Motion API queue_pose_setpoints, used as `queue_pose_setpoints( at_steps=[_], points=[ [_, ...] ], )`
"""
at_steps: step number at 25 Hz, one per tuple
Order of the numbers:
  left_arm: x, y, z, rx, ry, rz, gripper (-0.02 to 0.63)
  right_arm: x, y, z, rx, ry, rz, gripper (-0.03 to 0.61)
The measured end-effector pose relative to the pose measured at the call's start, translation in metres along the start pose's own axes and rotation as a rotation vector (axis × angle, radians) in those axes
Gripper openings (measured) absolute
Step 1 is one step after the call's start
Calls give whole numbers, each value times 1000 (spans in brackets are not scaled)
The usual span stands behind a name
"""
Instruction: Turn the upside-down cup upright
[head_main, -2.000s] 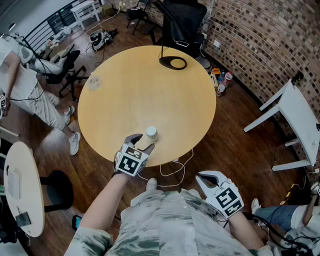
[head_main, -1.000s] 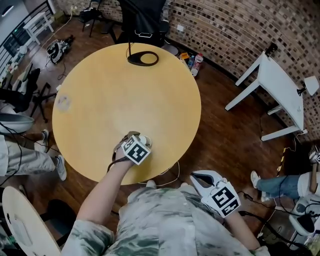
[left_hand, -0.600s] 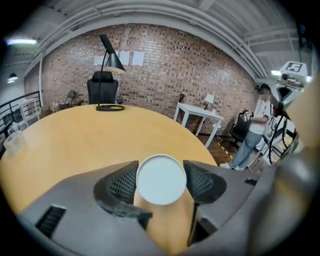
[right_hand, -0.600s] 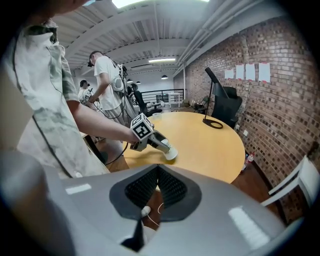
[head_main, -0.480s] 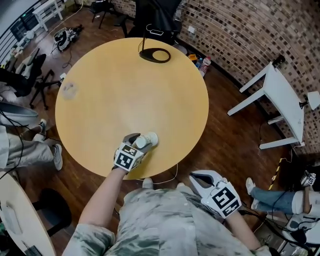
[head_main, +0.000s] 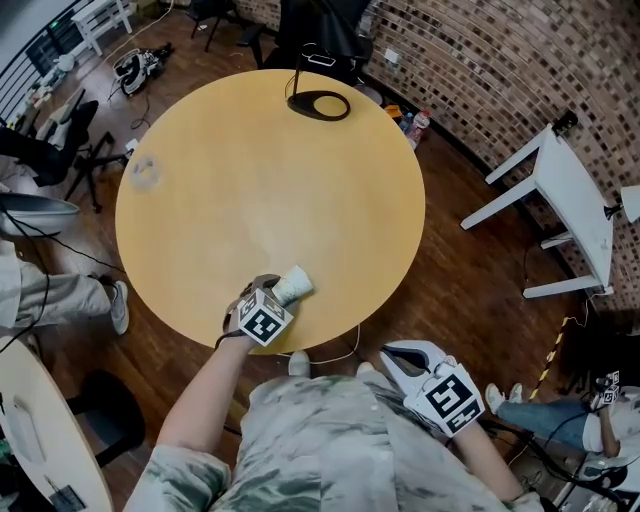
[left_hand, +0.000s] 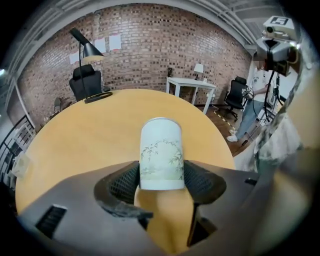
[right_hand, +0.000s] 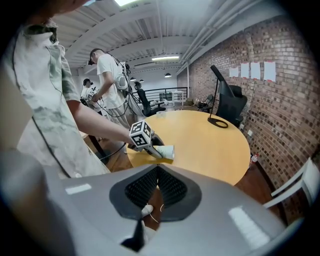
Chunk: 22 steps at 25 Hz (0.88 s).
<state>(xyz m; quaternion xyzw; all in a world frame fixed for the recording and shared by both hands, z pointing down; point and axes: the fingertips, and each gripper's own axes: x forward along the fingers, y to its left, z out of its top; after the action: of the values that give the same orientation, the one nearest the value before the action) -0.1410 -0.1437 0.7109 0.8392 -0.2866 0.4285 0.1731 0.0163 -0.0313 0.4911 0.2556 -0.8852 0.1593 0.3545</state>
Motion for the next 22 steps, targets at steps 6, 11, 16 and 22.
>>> queue_pose_setpoints(
  at_steps=[6,11,16,22],
  points=[
    [3,3,-3,24,42,0,282,-6,-3,-6,22,-5,-17,3],
    [2,4,-3,51,101,1,321,-11,-10,-11,40,-9,-26,3],
    [-4,6,12,78,124,9,374,-13,-16,-14,53,-14,-35,3],
    [14,-13,34,151,276,-33,365,-15,-20,-18,68,-19,-33,3]
  ],
)
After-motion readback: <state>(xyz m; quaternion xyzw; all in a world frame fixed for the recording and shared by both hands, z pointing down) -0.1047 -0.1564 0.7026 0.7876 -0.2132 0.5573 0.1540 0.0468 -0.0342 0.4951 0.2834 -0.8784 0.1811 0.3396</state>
